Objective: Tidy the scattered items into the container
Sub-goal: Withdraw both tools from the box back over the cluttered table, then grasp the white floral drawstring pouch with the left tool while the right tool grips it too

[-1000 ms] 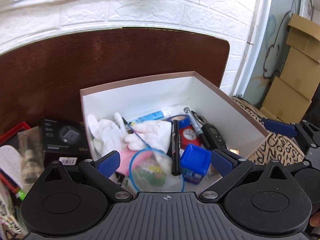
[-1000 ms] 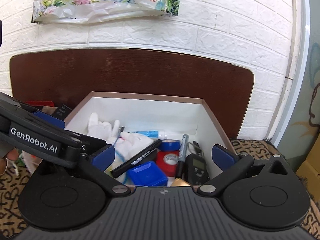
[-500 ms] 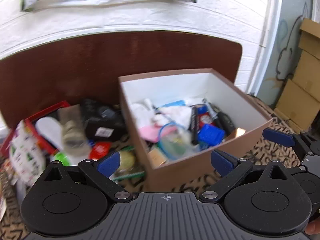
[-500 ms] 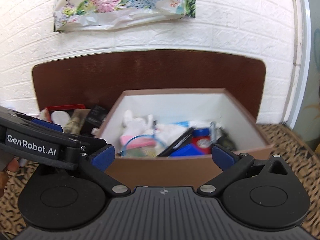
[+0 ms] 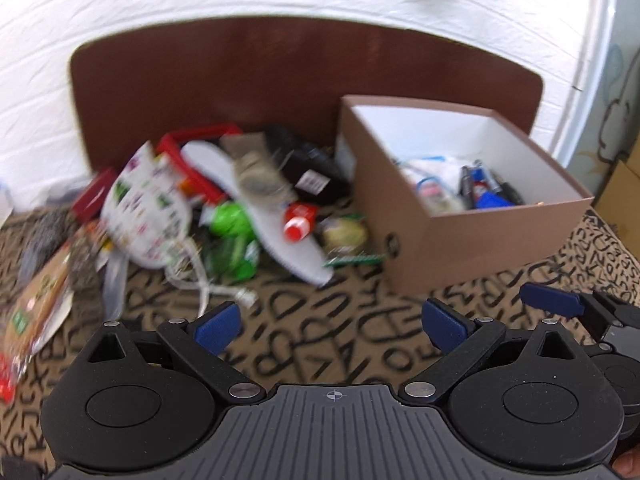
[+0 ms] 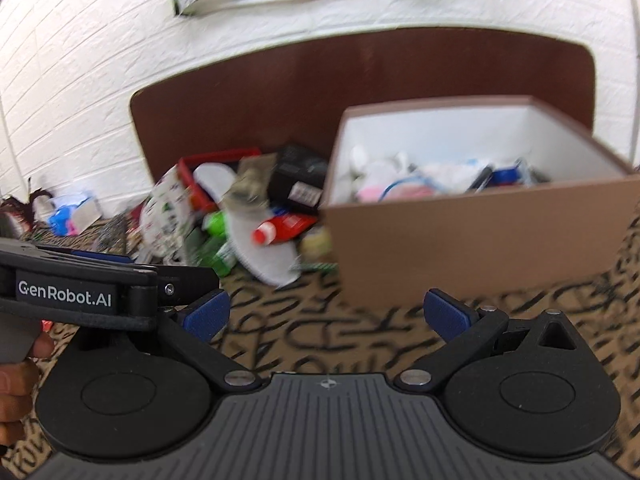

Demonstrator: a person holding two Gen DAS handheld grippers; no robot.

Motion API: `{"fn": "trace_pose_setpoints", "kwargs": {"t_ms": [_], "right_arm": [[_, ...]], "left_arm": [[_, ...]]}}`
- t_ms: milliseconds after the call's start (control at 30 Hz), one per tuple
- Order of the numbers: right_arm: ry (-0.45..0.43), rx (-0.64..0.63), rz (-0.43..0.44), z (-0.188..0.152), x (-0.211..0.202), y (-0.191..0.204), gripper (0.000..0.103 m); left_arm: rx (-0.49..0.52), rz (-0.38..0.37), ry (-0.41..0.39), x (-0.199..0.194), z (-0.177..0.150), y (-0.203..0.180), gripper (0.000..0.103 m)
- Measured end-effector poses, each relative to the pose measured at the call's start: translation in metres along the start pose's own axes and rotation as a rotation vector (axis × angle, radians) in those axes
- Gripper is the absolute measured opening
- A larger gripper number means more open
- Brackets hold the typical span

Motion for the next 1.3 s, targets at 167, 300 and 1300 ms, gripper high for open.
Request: {"fn": "trace_pose_setpoints", "kwargs": {"t_ms": [167,300,1300], "right_arm": [[0.023,-0.014,0.04,-0.015,0.01,0.024,0.103],[0.053,-0.008,0.114,-0.026,0.018,0.038,0.103],[-0.077,-0.424,0.181,0.0,0.09,0.128,0.1]], "left_arm": [[-0.055,0.02,0.015,-0.005,-0.018,0.028,0.102],[-0.12,0.007,0.031,-0.008,-0.033,0.057,0.102],[-0.274,0.051,-0.031,0.029,0.014,0.157,0.086]]}}
Point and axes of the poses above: each gripper's, at about its wrist camera, not at the fingertips, and x roughly the way its jaws point, y to its left, z to its top, the point moved 3 cm from there along x, roughly the way its jaws point
